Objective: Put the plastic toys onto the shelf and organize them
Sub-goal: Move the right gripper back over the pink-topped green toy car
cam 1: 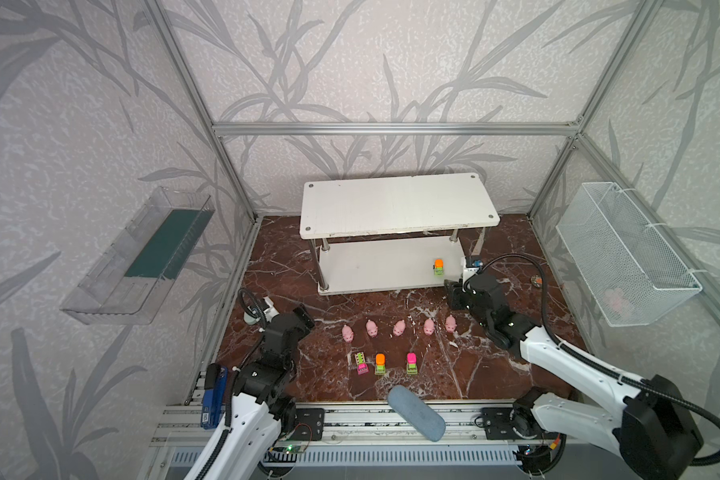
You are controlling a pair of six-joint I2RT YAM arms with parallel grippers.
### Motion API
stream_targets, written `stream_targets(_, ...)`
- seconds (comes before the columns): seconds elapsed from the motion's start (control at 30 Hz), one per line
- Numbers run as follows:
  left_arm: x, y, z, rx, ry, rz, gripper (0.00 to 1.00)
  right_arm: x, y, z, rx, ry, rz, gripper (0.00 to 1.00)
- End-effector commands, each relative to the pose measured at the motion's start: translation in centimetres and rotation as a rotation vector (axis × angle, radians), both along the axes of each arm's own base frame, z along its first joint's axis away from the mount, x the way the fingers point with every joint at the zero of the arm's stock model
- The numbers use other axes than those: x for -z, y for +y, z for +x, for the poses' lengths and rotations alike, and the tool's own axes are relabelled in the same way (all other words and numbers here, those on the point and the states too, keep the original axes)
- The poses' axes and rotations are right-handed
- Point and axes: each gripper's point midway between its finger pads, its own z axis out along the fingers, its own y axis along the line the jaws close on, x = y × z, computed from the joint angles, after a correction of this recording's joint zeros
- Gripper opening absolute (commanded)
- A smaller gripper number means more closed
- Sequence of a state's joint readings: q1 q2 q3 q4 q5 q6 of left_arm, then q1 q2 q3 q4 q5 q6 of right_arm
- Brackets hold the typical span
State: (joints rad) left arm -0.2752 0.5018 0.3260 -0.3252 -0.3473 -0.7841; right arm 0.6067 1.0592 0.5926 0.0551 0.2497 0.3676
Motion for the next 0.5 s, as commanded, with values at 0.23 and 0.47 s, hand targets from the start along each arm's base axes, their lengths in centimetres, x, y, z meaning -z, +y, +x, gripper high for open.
stream_targets(0.23,-1.4,-0.5,1.2,0.025,0.009,0.03,0.84,4.3,4.1,-9.6,-0.167,0.212,-0.022,0.49)
stream_targets(0.47,-1.9,-0.6,1.4,0.023,-0.009,0.023,0.84,6.3,8.2,-12.8,-0.268,0.295,-0.042,0.59)
